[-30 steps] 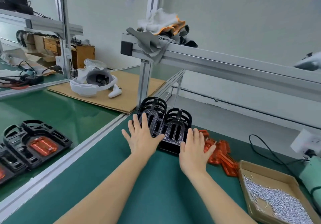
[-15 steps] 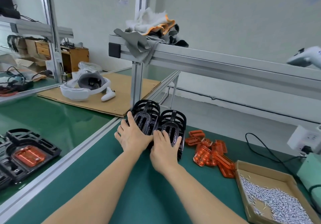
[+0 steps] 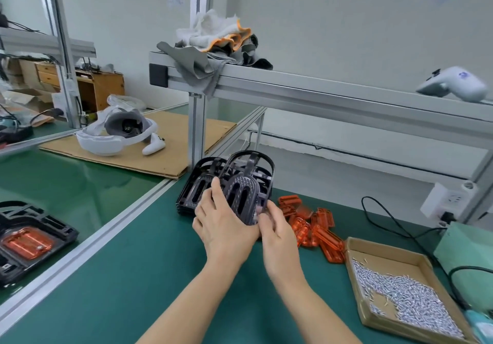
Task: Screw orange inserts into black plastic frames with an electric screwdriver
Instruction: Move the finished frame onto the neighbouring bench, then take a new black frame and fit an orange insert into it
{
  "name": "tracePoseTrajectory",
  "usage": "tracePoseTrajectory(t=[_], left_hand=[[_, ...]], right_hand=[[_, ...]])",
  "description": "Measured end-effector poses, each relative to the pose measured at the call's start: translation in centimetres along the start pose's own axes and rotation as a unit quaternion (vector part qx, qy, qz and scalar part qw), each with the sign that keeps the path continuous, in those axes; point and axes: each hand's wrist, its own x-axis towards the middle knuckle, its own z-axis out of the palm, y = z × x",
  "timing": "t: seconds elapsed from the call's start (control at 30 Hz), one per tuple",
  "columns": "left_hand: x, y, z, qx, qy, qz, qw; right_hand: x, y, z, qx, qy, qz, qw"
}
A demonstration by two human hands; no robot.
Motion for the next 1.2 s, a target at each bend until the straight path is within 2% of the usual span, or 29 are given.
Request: tracePoseTrajectory(t=[0.2,0.43,0.63,0.77,0.83,0.9,1.0,1.07,1.13,1.17,1.2], left_hand=[[-6.1,2.1,0.8,-0.027,-0.062,0.024,0.997],[-11.6,2.2,0.4,-0.154,-0.242,0.026,0.957],[-14.0,2.6,0.2,-0.218,-0.282,0.01,0.934],[-14.2,2.6,0.0,-0.3,-0.319,-0.096,0.894],[-13.9,2.7,-0.4,-0.337,-0.326,-0.136,0.872],[-13.2,2.8,-0.7,-0.39,-0.339,-0.196,0.833],[-11.8,2.6,-1.1,-0.466,-0.364,-0.284,0.755],[-10.9,2.3,-1.4,-0.495,-0.374,-0.312,0.719],[-9.9,1.9,-1.5,-0.505,-0.402,-0.314,0.696],[-9.6,1.8,-1.7,-0.498,-0.415,-0.309,0.696],[-9.5,1.6,-1.7,-0.477,-0.42,-0.302,0.71]], right_hand=[[-2.3,0.7,-4.1,0.03,0.076,0.031,0.996],[-6.1,2.4,-10.6,0.021,0.109,0.077,0.991],[-8.6,2.9,-13.5,0.065,0.066,0.127,0.988],[-9.8,2.0,-14.6,0.067,0.025,0.098,0.993],[-10.4,1.6,-15.0,0.002,0.016,0.051,0.999],[-11.0,1.5,-15.4,-0.095,0.007,-0.017,0.995],[-11.8,1.8,-15.6,-0.199,-0.023,-0.116,0.973],[-12.3,2.2,-15.4,-0.275,-0.043,-0.19,0.942],[-12.8,3.0,-14.9,-0.385,-0.056,-0.277,0.879],[-13.2,3.5,-14.6,-0.438,-0.058,-0.318,0.839],[-13.5,4.0,-14.5,-0.475,-0.059,-0.348,0.806]])
